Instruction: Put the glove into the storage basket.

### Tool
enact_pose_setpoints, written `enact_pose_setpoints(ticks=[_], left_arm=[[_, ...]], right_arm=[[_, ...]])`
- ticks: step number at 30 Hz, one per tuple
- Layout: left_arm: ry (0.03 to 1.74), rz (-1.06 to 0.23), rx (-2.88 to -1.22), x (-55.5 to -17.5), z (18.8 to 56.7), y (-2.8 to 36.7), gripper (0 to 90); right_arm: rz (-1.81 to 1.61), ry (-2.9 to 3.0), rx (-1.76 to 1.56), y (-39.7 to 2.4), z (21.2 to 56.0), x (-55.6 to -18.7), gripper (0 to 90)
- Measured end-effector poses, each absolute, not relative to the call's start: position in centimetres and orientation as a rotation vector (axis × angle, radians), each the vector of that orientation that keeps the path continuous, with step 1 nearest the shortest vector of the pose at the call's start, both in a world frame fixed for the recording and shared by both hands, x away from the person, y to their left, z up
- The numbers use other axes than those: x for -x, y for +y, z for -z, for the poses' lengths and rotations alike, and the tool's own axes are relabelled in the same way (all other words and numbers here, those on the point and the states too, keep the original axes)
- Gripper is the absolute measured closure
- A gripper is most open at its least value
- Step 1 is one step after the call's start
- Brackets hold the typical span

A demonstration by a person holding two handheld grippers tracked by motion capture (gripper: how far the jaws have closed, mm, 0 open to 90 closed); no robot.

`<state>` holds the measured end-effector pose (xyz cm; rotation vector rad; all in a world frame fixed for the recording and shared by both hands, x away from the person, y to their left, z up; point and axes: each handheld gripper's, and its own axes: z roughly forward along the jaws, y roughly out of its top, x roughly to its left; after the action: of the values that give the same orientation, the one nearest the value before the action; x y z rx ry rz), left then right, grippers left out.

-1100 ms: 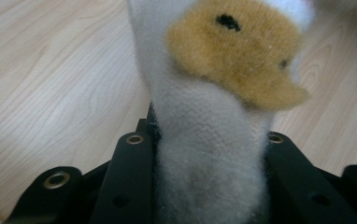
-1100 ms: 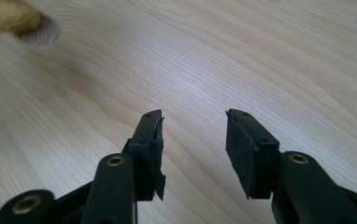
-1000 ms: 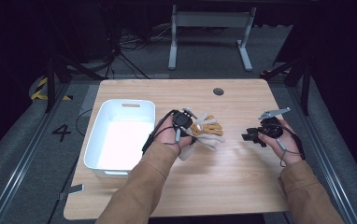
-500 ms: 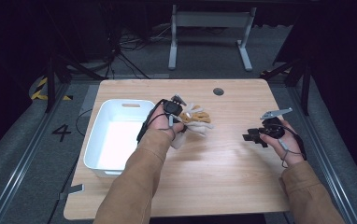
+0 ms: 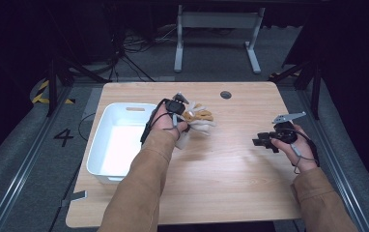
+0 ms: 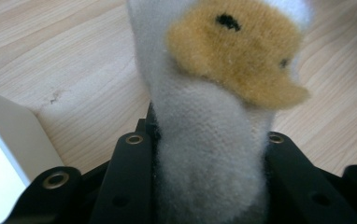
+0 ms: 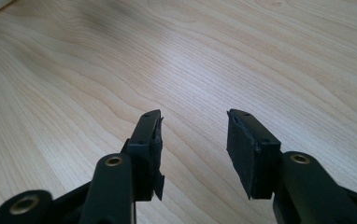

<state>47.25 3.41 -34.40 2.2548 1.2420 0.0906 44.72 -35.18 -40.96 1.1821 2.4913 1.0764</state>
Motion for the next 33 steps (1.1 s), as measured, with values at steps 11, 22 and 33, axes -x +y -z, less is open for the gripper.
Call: enact_pose_setpoints(ticks=[11, 22, 33], left_arm=[[1.416, -0.123, -2.113, -46.6, 32.3, 5.1, 69.1], [1.471, -0.163, -2.066, -46.1, 30.5, 6.4, 69.2], [1.53, -0.194, -2.032, -44.6, 29.8, 8.6, 69.1]], right_arm=[[-1.074, 2.49, -1.19, -35.2, 41.1, -44.8, 55.4], [-1.087, 2.506, -1.168, -35.2, 41.1, -44.8, 55.0], [-1.047, 2.534, -1.185, -35.2, 41.5, -45.2, 54.7]])
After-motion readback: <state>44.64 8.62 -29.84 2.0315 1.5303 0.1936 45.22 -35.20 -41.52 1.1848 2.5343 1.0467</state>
